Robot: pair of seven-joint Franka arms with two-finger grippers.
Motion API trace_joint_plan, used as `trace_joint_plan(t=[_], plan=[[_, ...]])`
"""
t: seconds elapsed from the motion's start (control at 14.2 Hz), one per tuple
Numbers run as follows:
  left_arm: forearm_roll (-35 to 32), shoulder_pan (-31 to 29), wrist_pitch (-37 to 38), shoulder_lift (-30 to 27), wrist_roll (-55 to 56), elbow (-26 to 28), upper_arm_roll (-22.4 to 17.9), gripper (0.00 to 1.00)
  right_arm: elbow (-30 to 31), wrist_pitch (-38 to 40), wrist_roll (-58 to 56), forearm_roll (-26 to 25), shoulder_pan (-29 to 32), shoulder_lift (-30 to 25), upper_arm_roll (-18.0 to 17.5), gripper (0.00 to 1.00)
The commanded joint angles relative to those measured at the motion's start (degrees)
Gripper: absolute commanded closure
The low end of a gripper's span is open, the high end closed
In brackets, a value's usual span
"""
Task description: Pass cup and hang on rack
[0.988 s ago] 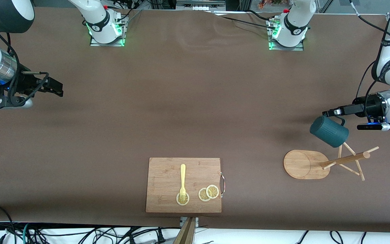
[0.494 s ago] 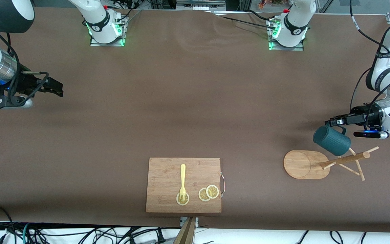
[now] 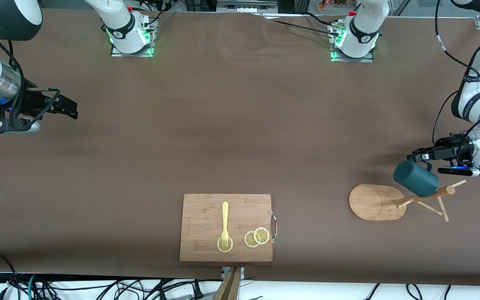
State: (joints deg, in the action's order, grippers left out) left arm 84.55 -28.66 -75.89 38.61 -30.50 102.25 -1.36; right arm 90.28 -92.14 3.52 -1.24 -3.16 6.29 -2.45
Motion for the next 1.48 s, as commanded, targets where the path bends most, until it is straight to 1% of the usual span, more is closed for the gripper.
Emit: trace_joint_plan(t=[0.0, 0.07, 0.14, 0.28, 0.35, 0.49, 0.71, 0.92, 1.06, 1.13, 1.27, 1.41], plan=[[0.44, -0.08, -0.66, 1.73, 0.18, -1.44, 0.48, 0.59, -0.81, 0.21, -0.71, -0.17, 0.96, 0.21, -0.89, 0.0], [0.35, -0.08, -0.66, 1.73, 0.0, -1.44, 0.48, 0.35, -0.81, 0.21, -0.71, -0.17, 0.96, 0.13, -0.89, 0.0], [0.18, -0.08, -0.75, 1.64, -1.04, -1.44, 0.4, 0.0, -0.81, 0.21, -0.71, -0.17, 0.96, 0.21, -0.89, 0.0], [-0.61, 0.18, -0.75, 1.38, -3.15, -1.79, 0.4, 0.0, -0.81, 0.21, -0.71, -0.17, 0.96, 0.21, -0.89, 0.0], [-2.18, 0.27, -0.84, 1.29, -4.03, -2.4, 0.31, 0.0, -0.81, 0.21, -0.71, -0.17, 0.96, 0.21, -0.89, 0.0], [-7.01, 0.36, -0.75, 1.12, -3.78, -6.35, 0.31, 0.0, -0.81, 0.12, -0.71, -0.17, 0.96, 0.21, -0.89, 0.0], [-10.88, 0.54, -0.49, -0.81, -3.43, -6.71, 0.31, 0.0, -0.81, 0.12, -0.71, -0.17, 0.96, 0.21, -0.89, 0.0], [-17.73, -0.08, 0.39, -1.26, -2.9, -10.75, 0.39, 0.0, -0.81, 0.12, -0.71, -0.17, 0.96, 0.13, -0.89, 0.0], [-20.73, -0.08, 2.76, -1.87, -2.9, -10.84, 0.13, 0.0, -0.81, 0.12, -0.71, -0.17, 0.96, 0.13, -0.89, 0.0], [-22.48, -0.08, 3.55, -2.05, -2.9, -11.28, -1.0, 0.0, -0.81, 0.12, -0.71, -0.17, 0.96, 0.13, -0.89, 0.0], [-26.44, -0.17, 5.83, -2.05, -2.9, -13.47, -1.45, 0.0, -0.81, 0.12, -0.71, -0.17, 0.96, 0.13, -0.89, 0.0], [-31.0, -0.17, 8.29, -2.13, -2.9, -14.09, -1.97, 0.0, -0.81, 0.12, -0.71, -0.17, 0.96, 0.21, -0.89, 0.0]])
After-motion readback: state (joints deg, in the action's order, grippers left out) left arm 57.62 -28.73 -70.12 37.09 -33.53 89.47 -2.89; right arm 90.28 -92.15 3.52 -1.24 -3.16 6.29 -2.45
